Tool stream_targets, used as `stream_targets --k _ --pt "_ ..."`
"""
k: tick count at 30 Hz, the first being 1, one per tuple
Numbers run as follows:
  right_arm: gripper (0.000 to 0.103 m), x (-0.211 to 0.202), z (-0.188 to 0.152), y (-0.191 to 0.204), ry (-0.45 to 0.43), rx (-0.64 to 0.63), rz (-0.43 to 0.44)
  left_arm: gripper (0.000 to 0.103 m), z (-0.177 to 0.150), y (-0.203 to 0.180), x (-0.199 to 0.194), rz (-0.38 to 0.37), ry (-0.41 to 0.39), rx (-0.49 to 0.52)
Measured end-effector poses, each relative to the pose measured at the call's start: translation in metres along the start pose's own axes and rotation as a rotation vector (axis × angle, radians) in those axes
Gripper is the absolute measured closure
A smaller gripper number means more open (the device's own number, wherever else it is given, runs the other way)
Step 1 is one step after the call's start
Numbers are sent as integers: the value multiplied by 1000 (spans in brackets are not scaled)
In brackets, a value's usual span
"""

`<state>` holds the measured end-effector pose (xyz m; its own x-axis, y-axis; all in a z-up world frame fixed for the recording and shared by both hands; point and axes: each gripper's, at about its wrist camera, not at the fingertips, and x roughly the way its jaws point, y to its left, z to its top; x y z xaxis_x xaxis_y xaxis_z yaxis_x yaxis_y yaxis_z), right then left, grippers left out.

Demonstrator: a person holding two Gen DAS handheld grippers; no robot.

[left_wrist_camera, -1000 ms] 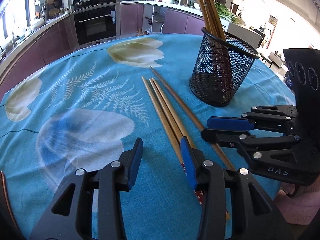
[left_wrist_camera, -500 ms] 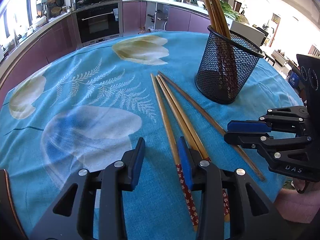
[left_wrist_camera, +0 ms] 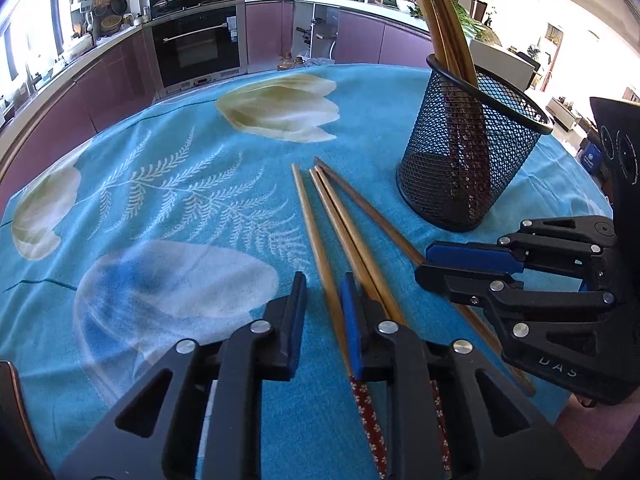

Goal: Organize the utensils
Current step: 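Close the left gripper on a chopstick while the right gripper grasps another chopstick, then carry the left gripper's chopstick over the mesh cup while the right gripper carries its chopstick there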

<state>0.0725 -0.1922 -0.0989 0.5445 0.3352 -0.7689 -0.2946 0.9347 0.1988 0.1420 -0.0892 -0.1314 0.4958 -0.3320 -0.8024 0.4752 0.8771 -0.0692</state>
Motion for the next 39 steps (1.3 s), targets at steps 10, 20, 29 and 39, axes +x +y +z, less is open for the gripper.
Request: stream_targets --k 10,20,29,39 --pt "97 -10 -3 -13 -19 75 46 95 -2 13 -5 -40 -3 -101" --pt "97 -28 -3 -14 -56 73 104 95 -6 15 -27 -77 -40 -111" --pt "97 -47 -2 -15 -100 68 153 95 -4 12 -51 -125 -87 -102" --pt "97 -69 1 -14 -164 63 183 95 2 5 -88 -192 -165 -74"
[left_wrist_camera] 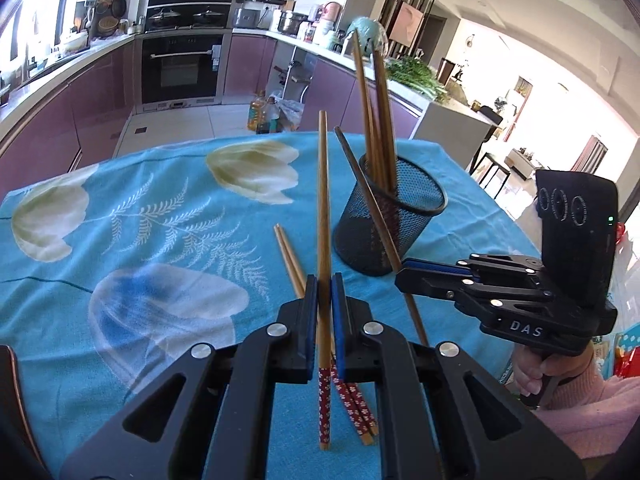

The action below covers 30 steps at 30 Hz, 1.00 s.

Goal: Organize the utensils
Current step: 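Carry the left gripper's chopstick over the mesh cup while the right gripper carries its chopstick there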

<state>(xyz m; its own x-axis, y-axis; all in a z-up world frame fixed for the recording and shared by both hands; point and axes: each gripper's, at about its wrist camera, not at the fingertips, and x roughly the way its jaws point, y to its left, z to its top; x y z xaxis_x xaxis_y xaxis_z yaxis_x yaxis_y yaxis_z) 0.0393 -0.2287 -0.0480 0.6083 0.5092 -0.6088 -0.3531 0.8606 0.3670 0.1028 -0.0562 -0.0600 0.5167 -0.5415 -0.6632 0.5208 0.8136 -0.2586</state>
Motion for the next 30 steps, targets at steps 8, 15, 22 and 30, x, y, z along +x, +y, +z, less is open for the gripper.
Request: stream_targets --k 8,15,22,30 --pt "97 -15 3 -1 -43 1 15 95 8 -5 -20 -42 -51 5" --pt "97 -28 9 -5 -84 -6 20 95 15 -8 -33 -70 -85 5" --pt "97 -44 19 -8 -138 -15 13 96 27 -17 -38 -95 -121 22" --pt "97 -61 36 -9 -193 -42 0 96 47 -27 -39 -115 -157 44"
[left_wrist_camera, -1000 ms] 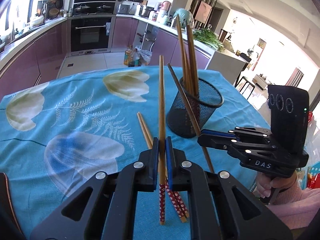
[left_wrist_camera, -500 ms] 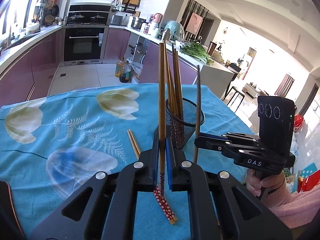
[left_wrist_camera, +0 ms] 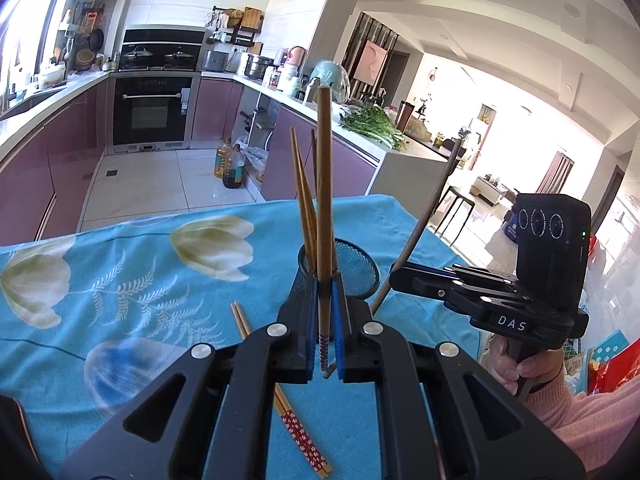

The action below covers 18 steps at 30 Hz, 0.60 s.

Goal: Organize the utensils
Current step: 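Carry the left gripper's chopstick over the mesh cup while the right gripper carries its chopstick there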

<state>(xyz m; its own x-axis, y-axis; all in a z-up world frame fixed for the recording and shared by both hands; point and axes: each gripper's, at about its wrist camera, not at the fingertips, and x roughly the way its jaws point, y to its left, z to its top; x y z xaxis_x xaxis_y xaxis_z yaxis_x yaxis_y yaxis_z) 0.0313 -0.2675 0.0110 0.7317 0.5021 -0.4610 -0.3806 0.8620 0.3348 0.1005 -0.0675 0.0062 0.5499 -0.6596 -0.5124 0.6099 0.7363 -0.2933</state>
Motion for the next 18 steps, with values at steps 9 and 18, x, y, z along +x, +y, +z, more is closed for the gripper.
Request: stream_targets --k 9,18 --pt "97 -25 23 -3 -82 -49 -24 96 29 -14 -1 -22 -51 27" --pt "97 -41 44 -8 -143 -90 -58 95 53 -29 -2 -29 -103 64"
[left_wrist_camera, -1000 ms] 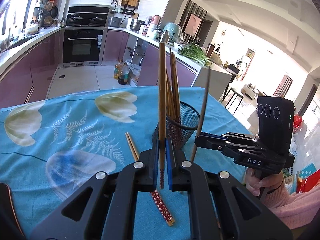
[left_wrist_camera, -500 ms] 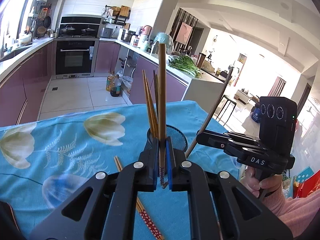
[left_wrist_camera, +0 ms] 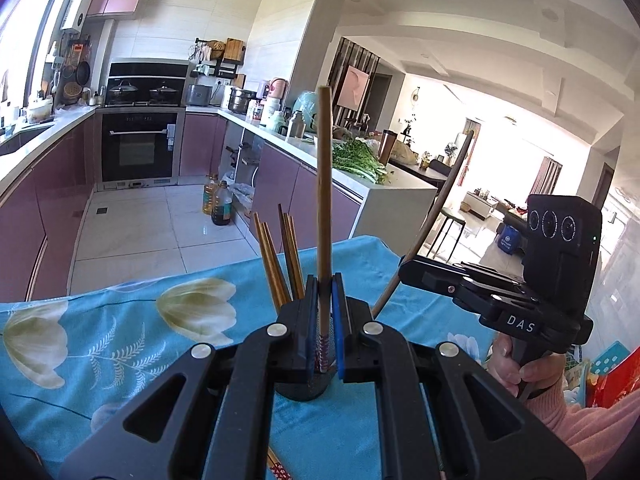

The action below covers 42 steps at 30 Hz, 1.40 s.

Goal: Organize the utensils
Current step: 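Lower both chopsticks into the mesh cup and open both grippers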

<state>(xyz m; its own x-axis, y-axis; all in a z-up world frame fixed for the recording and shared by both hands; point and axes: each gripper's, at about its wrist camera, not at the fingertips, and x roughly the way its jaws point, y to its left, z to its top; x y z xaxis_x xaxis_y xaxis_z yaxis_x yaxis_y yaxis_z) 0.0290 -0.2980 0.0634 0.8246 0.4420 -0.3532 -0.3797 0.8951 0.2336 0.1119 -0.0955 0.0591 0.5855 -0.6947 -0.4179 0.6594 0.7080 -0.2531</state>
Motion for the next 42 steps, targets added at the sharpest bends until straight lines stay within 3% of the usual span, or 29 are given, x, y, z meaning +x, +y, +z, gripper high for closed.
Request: stream_targets --k 10,19,30,42 --pt "97 20 1 -8 20 -9 -42 95 2 -7 21 46 50 40" --pt "97 50 -11 -17 126 0 -55 96 -13 -6 44 67 175 69" --pt "97 79 -21 -21 251 10 -60 95 -22 1 77 41 303 66" --pt "96 91 -21 -14 260 23 -49 95 -21 19 104 67 326 19"
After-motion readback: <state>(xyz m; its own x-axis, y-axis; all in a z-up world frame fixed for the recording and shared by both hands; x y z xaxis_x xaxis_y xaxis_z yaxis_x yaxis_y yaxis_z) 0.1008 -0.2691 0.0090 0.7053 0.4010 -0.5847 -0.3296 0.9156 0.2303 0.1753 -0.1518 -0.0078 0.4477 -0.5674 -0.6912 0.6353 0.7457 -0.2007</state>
